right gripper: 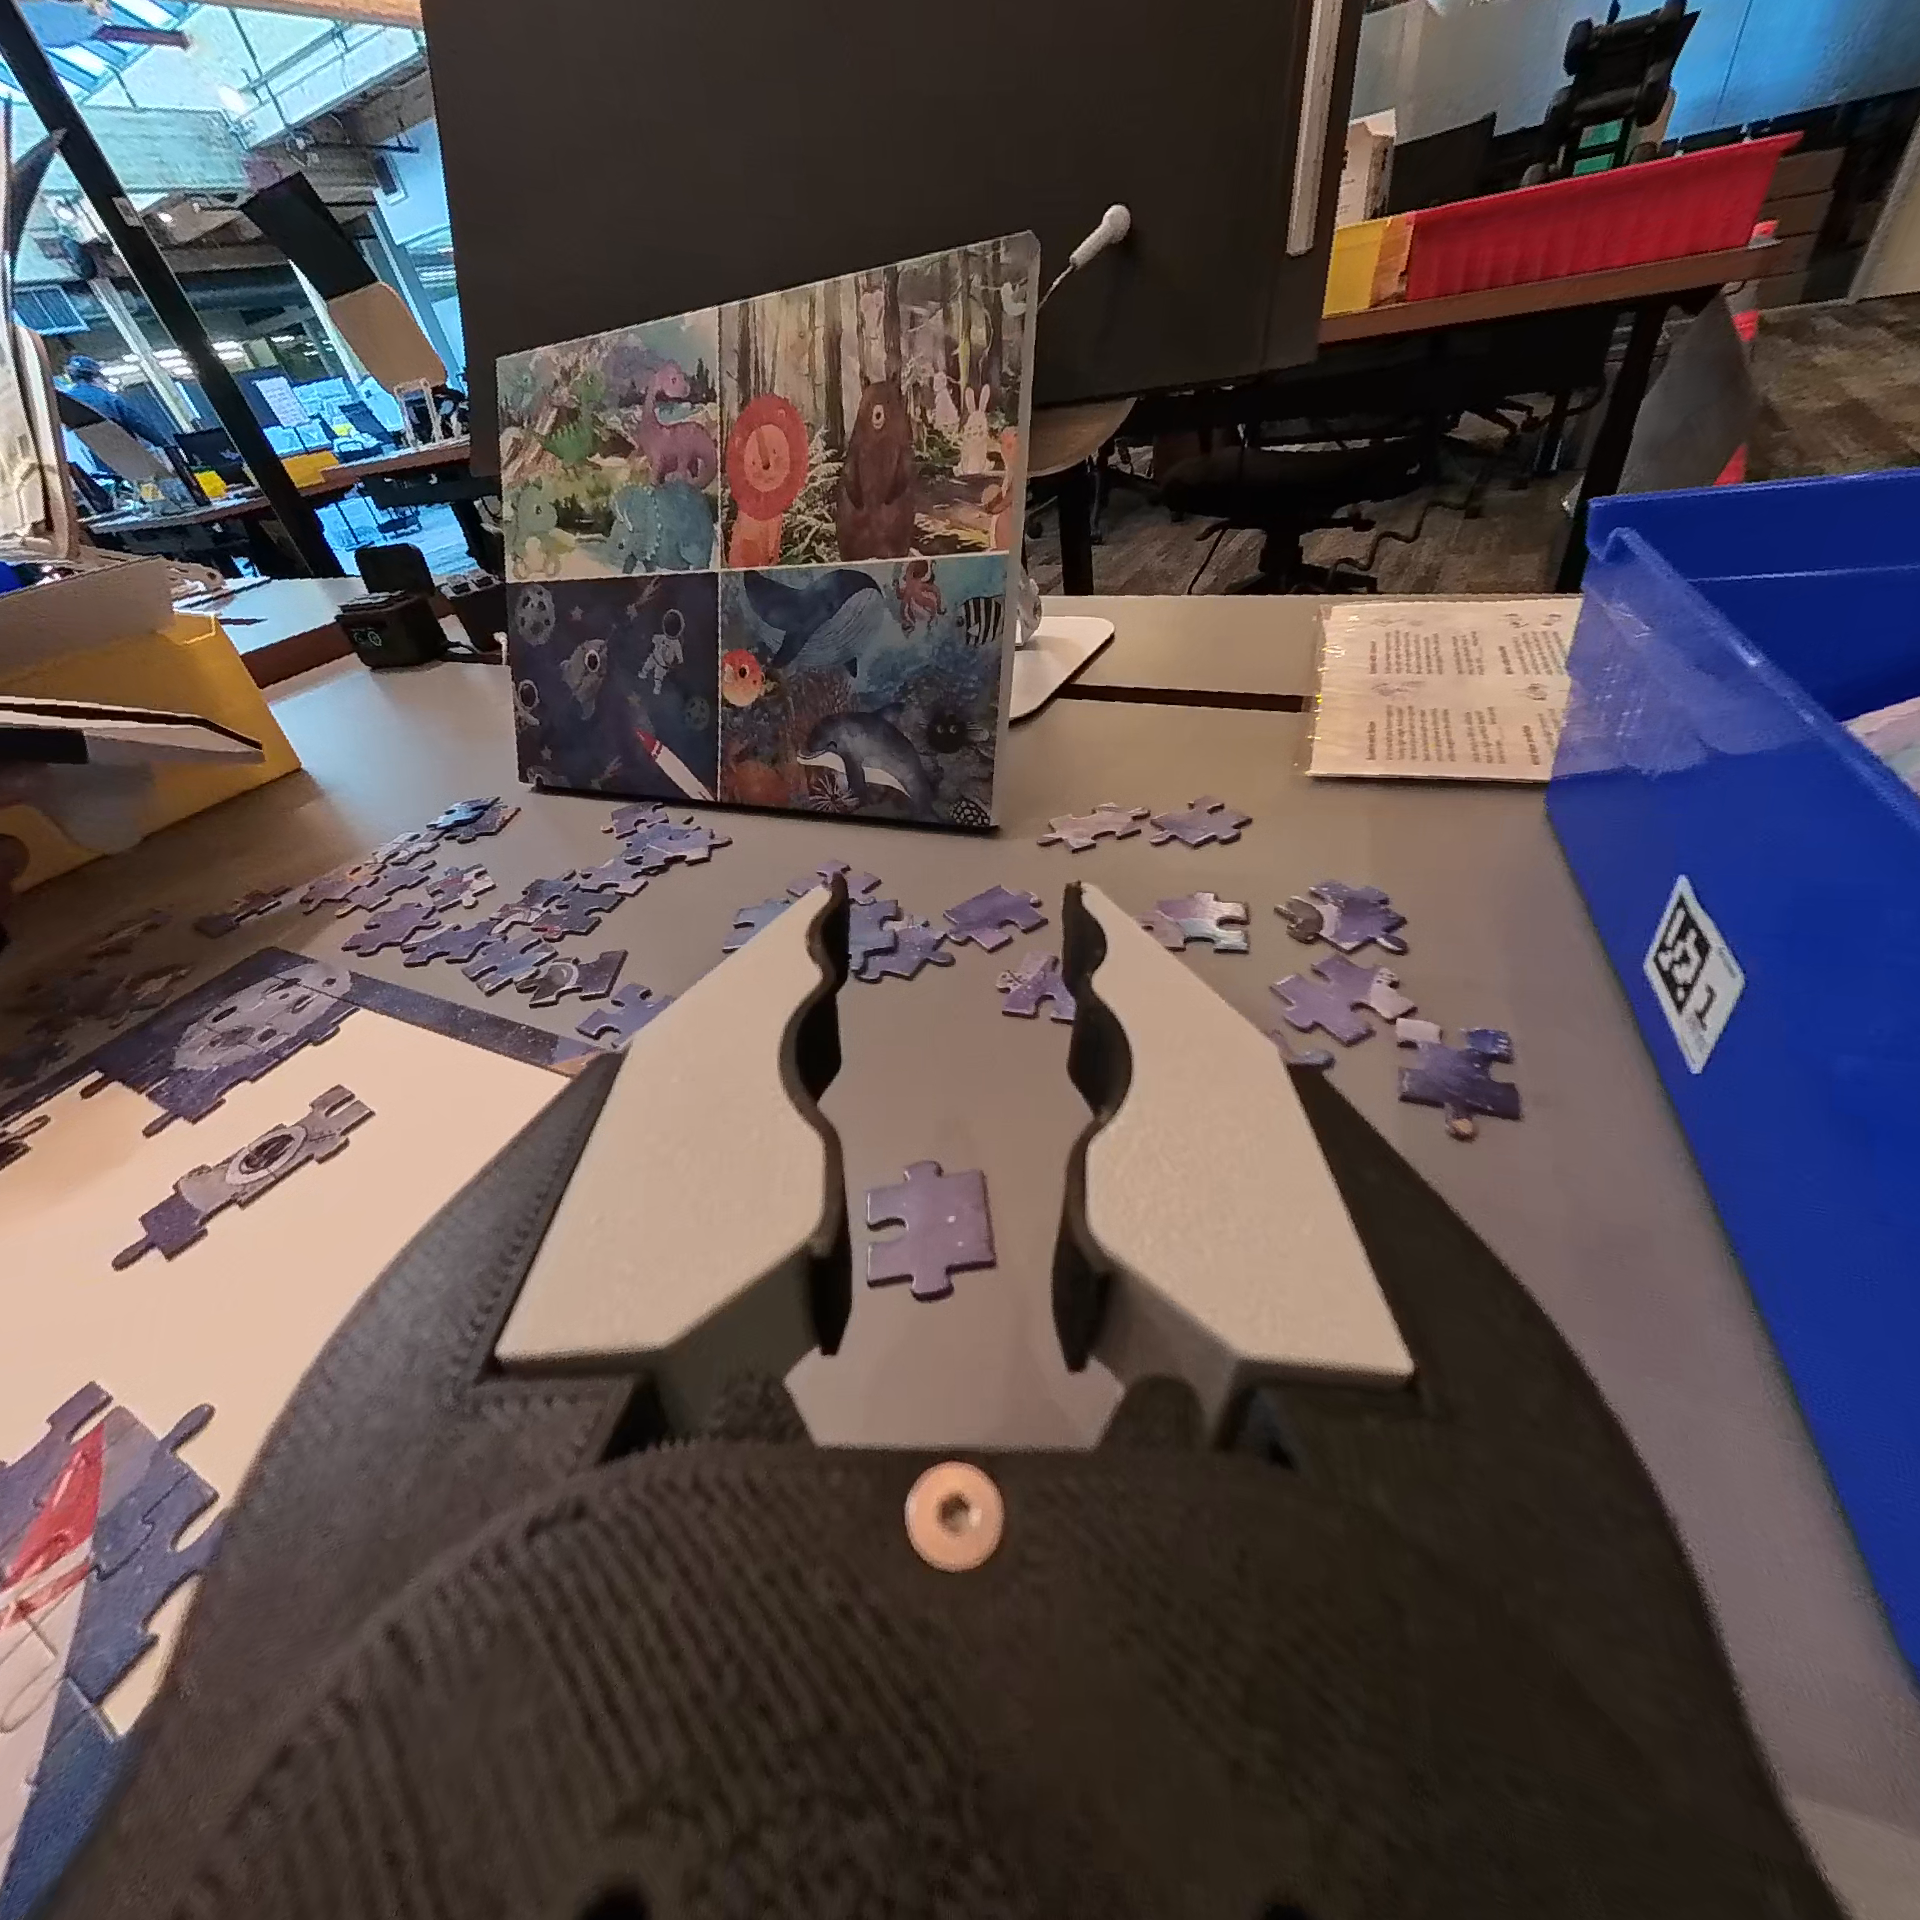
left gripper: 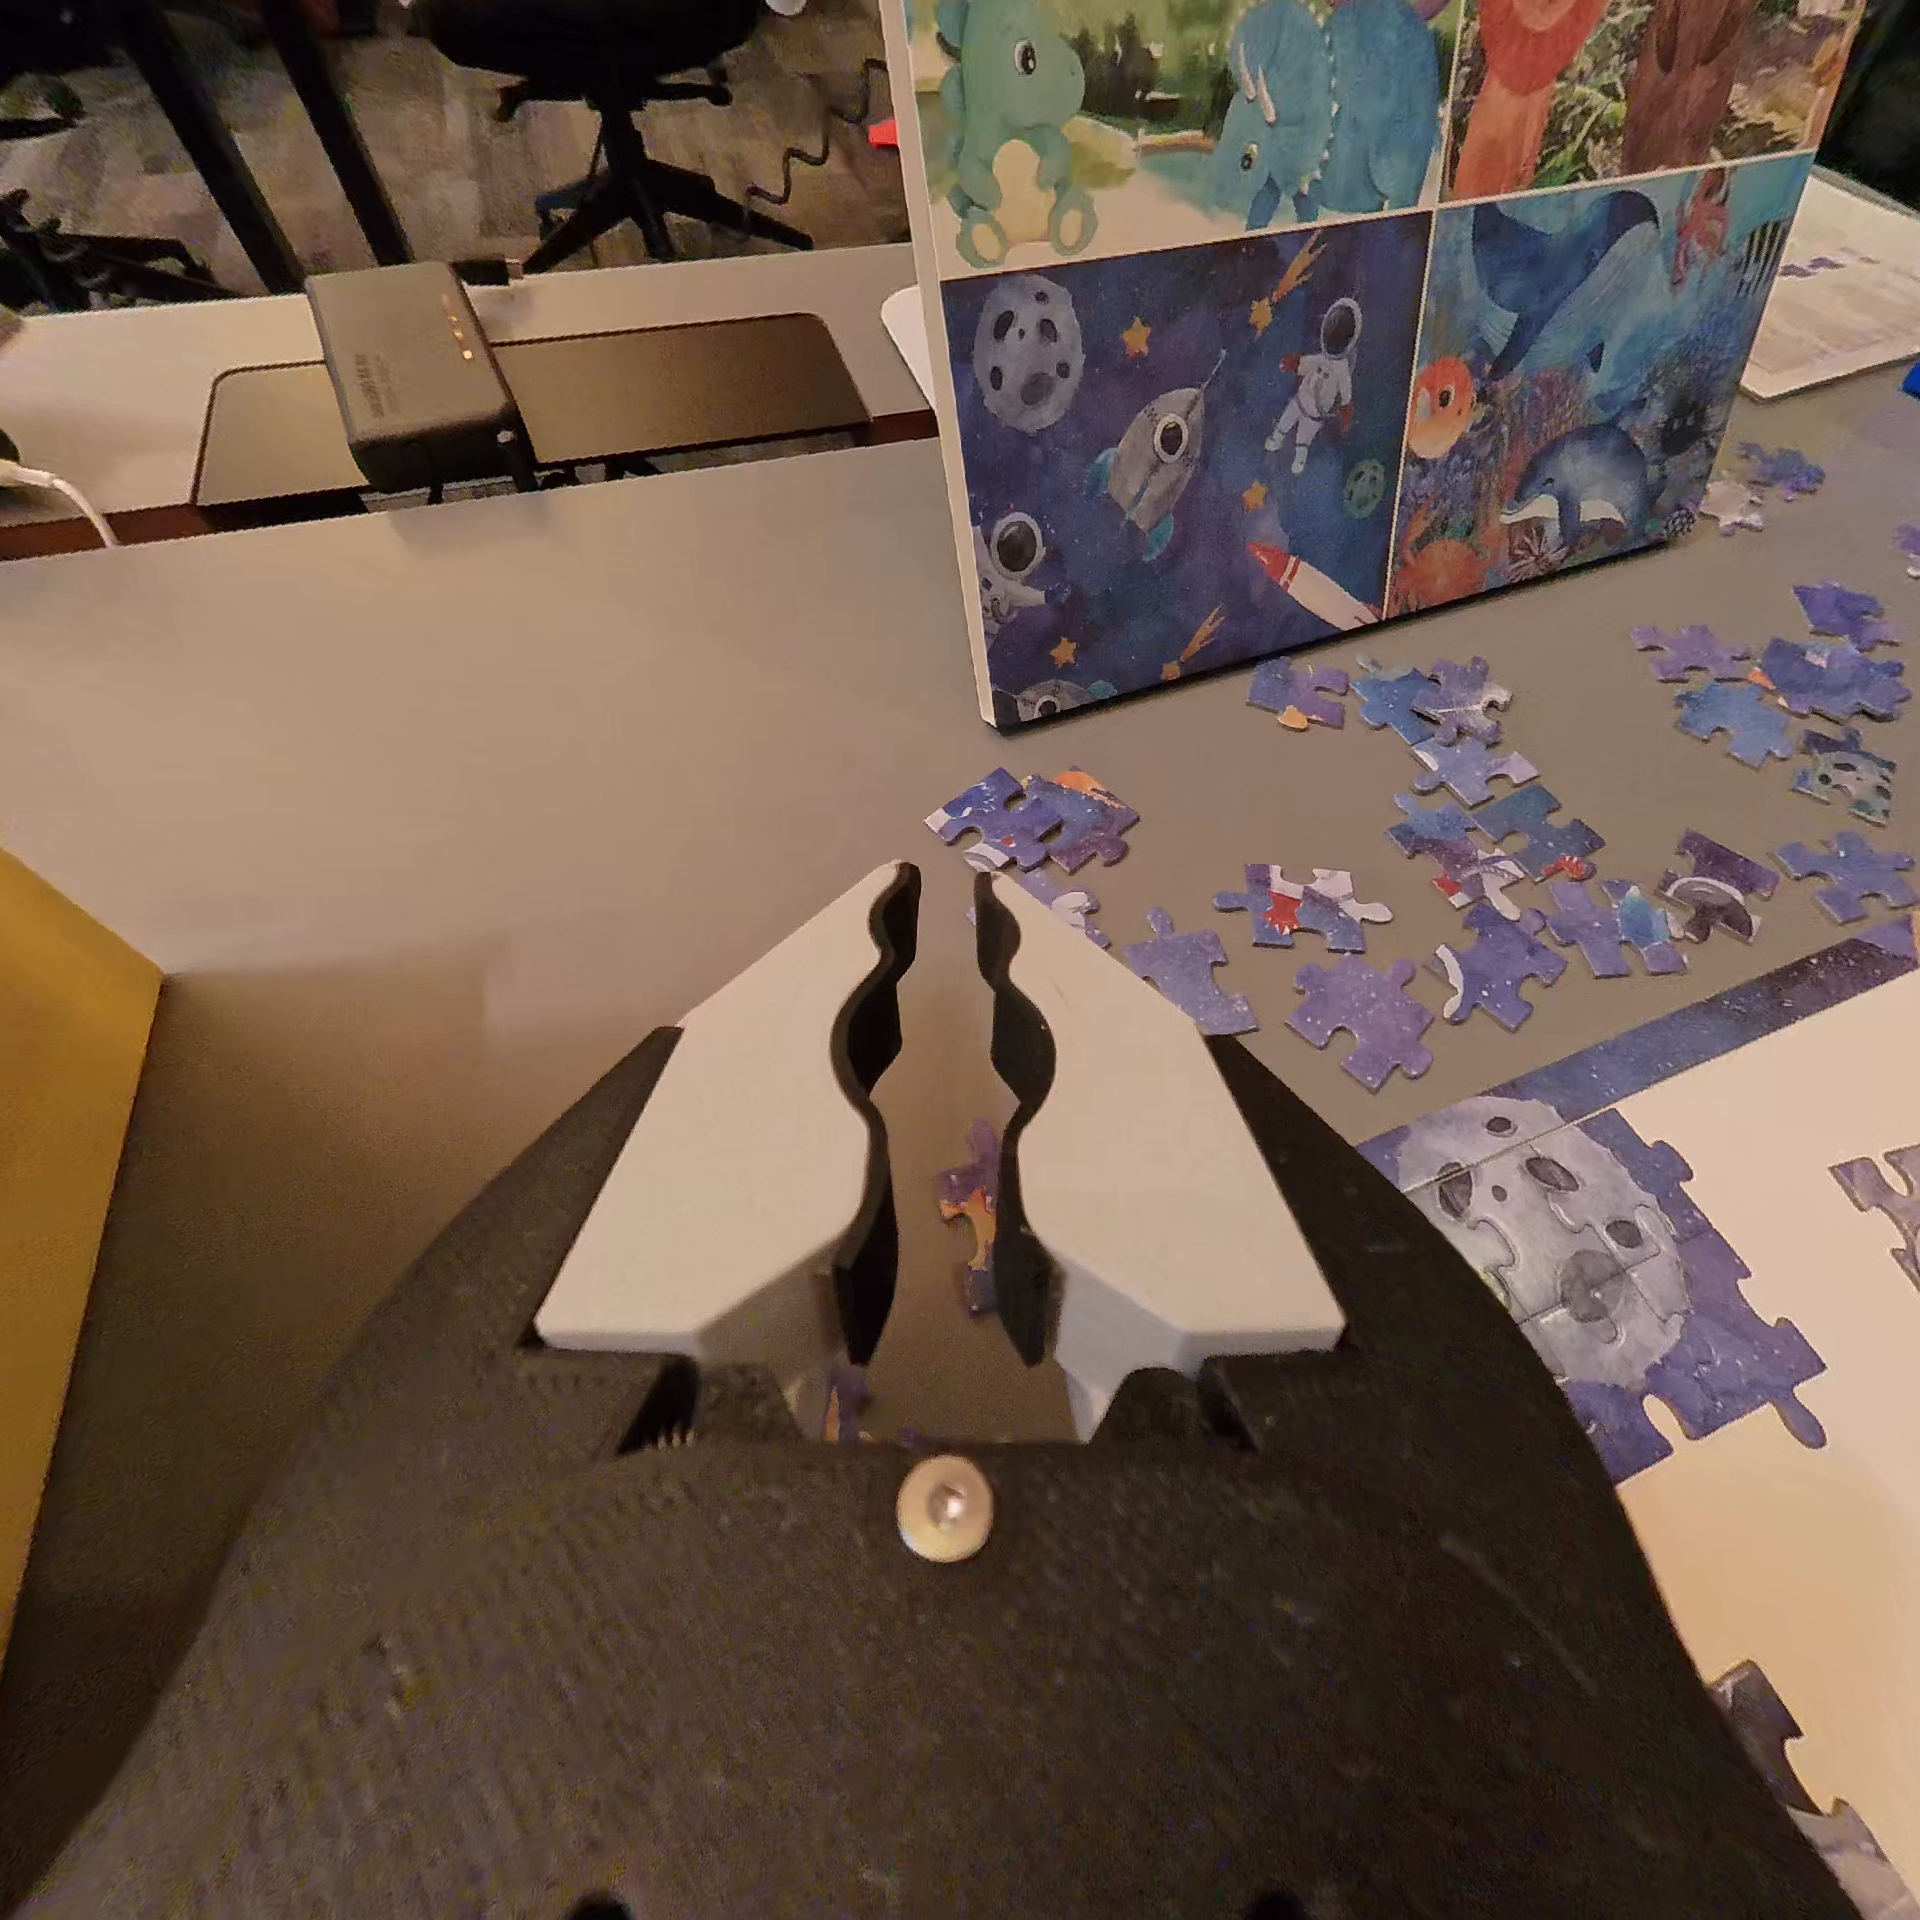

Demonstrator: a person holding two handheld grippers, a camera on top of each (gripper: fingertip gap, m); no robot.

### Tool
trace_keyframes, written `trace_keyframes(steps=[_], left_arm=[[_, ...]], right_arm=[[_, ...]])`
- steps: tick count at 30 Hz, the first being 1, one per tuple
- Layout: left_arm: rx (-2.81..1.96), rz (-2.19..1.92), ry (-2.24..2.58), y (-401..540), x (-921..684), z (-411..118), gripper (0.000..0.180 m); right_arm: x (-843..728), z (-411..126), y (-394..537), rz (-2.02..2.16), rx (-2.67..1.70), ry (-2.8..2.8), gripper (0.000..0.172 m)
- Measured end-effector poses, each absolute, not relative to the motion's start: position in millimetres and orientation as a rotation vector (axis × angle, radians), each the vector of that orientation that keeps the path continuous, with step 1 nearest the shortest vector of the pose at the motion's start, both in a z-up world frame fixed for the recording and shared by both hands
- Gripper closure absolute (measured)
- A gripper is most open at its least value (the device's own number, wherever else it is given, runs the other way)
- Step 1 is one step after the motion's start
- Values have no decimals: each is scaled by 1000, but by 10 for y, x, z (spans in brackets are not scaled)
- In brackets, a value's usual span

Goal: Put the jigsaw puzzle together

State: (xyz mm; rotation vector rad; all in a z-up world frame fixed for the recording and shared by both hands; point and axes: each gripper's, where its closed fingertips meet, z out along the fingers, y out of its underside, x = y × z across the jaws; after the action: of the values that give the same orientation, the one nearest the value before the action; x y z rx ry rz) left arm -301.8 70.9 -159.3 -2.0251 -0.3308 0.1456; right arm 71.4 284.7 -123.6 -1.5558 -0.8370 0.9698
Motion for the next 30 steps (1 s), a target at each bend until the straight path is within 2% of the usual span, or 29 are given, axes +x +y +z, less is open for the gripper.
trace_keyframes(steps=[30], left_arm=[[-2000, 97, -324, 731, -2971, -1557, 169]], right_arm=[[721, -1233, 2847, 967, -1554, -835, 132]])
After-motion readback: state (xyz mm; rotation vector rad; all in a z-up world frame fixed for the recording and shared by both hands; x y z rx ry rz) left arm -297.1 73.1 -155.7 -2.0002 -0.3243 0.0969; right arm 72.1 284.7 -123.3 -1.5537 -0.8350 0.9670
